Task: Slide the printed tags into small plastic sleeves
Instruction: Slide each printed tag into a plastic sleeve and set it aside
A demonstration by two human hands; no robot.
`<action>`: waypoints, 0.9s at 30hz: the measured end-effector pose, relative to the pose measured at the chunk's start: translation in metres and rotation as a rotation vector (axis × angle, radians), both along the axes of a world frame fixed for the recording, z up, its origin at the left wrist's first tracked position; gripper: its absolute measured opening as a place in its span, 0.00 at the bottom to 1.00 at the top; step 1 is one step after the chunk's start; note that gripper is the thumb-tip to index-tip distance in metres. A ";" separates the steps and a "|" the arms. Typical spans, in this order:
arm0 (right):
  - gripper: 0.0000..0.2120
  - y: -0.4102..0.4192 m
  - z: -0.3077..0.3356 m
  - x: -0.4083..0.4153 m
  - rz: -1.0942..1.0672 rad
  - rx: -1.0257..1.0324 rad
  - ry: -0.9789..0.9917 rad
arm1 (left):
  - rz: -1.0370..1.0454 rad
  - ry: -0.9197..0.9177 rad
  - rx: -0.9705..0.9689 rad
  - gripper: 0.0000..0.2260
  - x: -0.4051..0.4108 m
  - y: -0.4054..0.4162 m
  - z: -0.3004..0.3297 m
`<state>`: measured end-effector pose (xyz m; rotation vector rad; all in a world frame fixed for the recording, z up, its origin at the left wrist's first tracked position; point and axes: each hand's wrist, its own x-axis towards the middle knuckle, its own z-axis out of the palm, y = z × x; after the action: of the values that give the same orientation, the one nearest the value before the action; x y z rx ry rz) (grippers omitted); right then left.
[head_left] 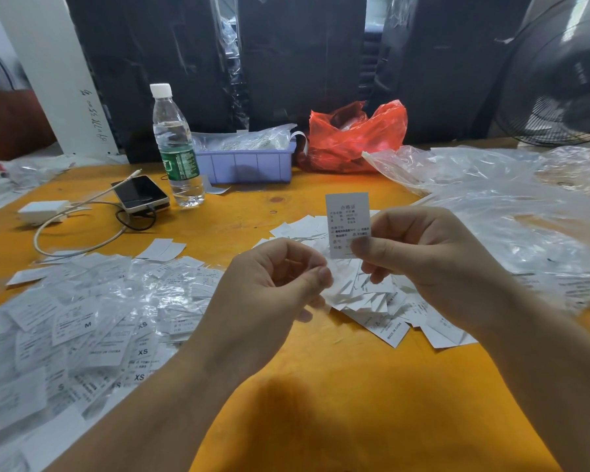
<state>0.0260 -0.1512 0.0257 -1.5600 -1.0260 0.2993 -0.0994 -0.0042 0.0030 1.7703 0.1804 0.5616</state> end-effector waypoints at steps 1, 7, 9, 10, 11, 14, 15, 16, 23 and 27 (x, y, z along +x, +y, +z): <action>0.13 0.000 0.000 0.000 0.005 -0.002 0.004 | 0.001 -0.001 0.005 0.01 0.000 0.000 0.000; 0.11 0.001 -0.001 -0.001 0.010 -0.009 0.005 | 0.000 -0.009 0.001 0.02 0.000 -0.001 0.000; 0.12 0.001 -0.001 -0.001 0.001 -0.003 0.012 | -0.005 -0.010 -0.003 0.02 0.000 -0.001 0.000; 0.13 0.001 -0.002 -0.001 -0.007 0.000 0.012 | -0.007 -0.011 -0.004 0.03 0.000 -0.001 0.000; 0.13 0.001 -0.002 -0.001 -0.016 0.003 0.011 | -0.009 -0.011 -0.003 0.03 0.000 -0.001 0.000; 0.13 0.001 -0.002 0.000 -0.038 0.013 0.009 | -0.015 -0.008 0.005 0.02 0.000 0.000 0.000; 0.13 0.001 -0.002 0.000 -0.041 0.017 0.011 | -0.017 -0.006 0.008 0.02 0.000 0.000 0.000; 0.13 0.001 -0.002 0.000 -0.044 0.021 0.013 | -0.018 -0.005 0.008 0.02 0.000 0.000 0.000; 0.13 0.001 -0.001 0.000 -0.056 0.028 0.015 | -0.011 -0.006 0.031 0.02 0.000 0.001 -0.001; 0.14 0.001 -0.001 0.000 -0.056 0.016 0.008 | 0.016 -0.019 0.021 0.03 0.000 0.002 -0.001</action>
<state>0.0260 -0.1502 0.0246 -1.5692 -0.9745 0.2576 -0.0990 -0.0020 0.0019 1.7844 0.1763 0.5929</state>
